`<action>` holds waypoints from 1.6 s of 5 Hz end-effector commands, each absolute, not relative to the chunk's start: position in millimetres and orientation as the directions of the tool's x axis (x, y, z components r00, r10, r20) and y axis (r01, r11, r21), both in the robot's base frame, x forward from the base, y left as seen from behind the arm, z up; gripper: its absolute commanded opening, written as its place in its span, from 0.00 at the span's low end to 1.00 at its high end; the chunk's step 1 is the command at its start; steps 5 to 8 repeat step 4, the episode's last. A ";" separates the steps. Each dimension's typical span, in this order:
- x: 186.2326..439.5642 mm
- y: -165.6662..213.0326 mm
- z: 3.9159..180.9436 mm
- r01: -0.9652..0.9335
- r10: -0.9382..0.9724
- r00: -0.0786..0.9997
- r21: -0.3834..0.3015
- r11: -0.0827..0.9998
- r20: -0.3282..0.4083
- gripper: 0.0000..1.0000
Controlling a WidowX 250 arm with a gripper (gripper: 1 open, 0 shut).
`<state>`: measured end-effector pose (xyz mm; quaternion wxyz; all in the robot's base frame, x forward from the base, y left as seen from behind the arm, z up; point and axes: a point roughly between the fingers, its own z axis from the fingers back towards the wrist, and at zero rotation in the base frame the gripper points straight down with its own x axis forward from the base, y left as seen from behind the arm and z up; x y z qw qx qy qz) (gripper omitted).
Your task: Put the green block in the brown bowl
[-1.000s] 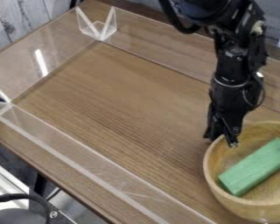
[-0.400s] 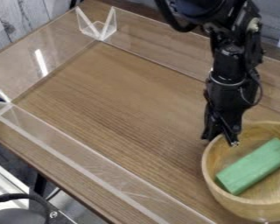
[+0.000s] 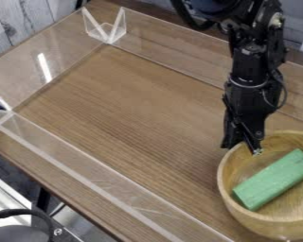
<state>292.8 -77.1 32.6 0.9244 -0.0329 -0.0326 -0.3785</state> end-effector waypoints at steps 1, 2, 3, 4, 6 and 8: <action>305.1 -74.7 54.5 0.691 -0.682 0.714 0.001 0.723 0.159 0.00; 304.6 -70.9 51.0 0.682 -0.673 0.723 -0.007 0.731 0.157 0.00; 305.5 -71.0 51.5 0.657 -0.647 0.745 -0.013 0.754 0.162 0.00; 306.1 -70.9 52.5 0.630 -0.619 0.768 -0.018 0.776 0.167 0.00; 306.1 -70.9 52.5 0.630 -0.619 0.768 -0.018 0.776 0.167 0.00; 306.1 -70.9 52.5 0.630 -0.619 0.768 -0.018 0.776 0.167 0.00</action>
